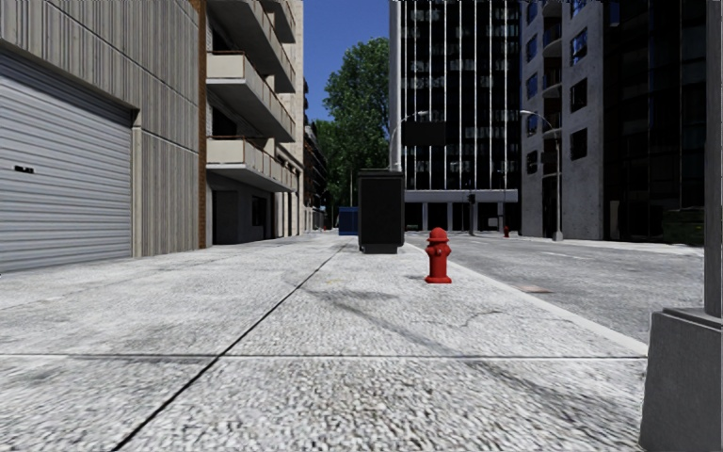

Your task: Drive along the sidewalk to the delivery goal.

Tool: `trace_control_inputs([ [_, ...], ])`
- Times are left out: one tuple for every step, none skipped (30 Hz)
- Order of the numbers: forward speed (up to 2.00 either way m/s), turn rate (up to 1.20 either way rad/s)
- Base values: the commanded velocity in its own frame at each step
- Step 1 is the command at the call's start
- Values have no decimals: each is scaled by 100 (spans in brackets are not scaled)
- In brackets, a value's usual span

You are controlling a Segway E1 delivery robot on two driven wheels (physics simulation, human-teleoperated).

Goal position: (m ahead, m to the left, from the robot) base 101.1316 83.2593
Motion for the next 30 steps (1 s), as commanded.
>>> trace_control_inputs([
  [200, 33],
  [200, 33],
  [200, 33],
  [200, 33],
  [200, 33],
  [200, 33],
  [200, 33],
  [200, 33],
  [200, 33],
  [200, 35],
  [200, 37],
  [200, 41],
  [200, 41],
  [200, 42],
  [200, 44],
  [200, 45],
  [200, 45],
  [200, 46],
  [200, 46],
  [200, 46],
  [200, 46],
  [200, 46],
  [200, 46],
  [200, 36],
  [200, 16],
  [200, 16],
  [200, 5],
  [200, 0],
  [200, 0],
  [200, 0],
])
